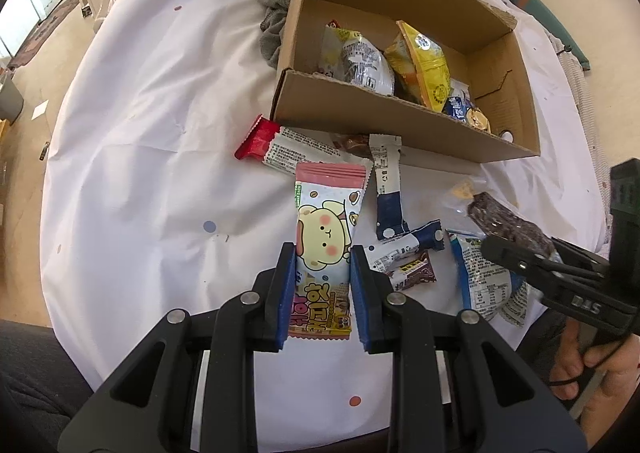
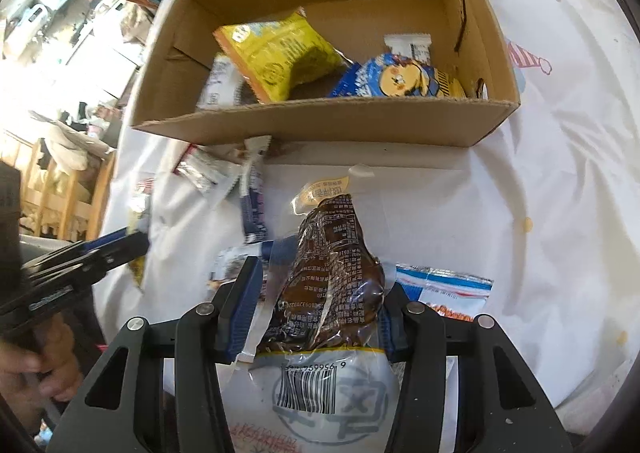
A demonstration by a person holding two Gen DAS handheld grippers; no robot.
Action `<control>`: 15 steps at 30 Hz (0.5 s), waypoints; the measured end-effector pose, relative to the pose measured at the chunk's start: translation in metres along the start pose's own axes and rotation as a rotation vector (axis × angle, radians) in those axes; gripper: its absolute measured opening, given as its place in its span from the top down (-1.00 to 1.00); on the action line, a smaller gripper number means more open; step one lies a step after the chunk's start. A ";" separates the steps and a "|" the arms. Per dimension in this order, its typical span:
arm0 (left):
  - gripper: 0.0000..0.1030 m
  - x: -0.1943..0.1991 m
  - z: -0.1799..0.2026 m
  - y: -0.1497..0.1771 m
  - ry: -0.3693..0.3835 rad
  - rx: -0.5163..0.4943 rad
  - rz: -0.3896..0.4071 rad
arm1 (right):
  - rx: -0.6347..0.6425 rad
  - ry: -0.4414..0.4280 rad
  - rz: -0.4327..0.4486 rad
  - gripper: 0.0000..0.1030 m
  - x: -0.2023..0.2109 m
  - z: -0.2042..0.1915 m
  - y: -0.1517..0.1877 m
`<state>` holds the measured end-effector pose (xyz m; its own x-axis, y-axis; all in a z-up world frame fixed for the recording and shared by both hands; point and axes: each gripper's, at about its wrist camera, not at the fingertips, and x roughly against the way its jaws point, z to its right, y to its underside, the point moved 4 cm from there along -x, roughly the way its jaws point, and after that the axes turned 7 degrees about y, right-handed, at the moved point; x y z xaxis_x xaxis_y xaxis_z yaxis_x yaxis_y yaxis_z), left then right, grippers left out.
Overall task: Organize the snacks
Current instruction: 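Carry both snacks into the box and open both tools to drop them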
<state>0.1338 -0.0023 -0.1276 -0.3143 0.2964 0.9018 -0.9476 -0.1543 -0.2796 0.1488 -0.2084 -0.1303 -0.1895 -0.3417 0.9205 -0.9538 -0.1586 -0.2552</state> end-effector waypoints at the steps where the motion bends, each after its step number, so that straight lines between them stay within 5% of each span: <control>1: 0.56 0.002 0.000 0.000 -0.004 -0.005 0.007 | 0.004 -0.016 0.011 -0.01 0.007 -0.002 0.001; 8: 0.56 0.037 0.005 -0.008 -0.006 -0.029 0.107 | 0.052 -0.103 0.110 -0.01 0.041 -0.024 -0.002; 15: 0.56 0.066 0.020 -0.056 0.000 -0.066 0.177 | 0.049 -0.121 0.249 -0.01 0.080 -0.025 -0.041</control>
<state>0.1668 0.0074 -0.0460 -0.4767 0.2703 0.8365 -0.8791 -0.1415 -0.4552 0.1668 -0.2061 -0.0389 -0.3846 -0.4830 0.7866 -0.8683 -0.0998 -0.4859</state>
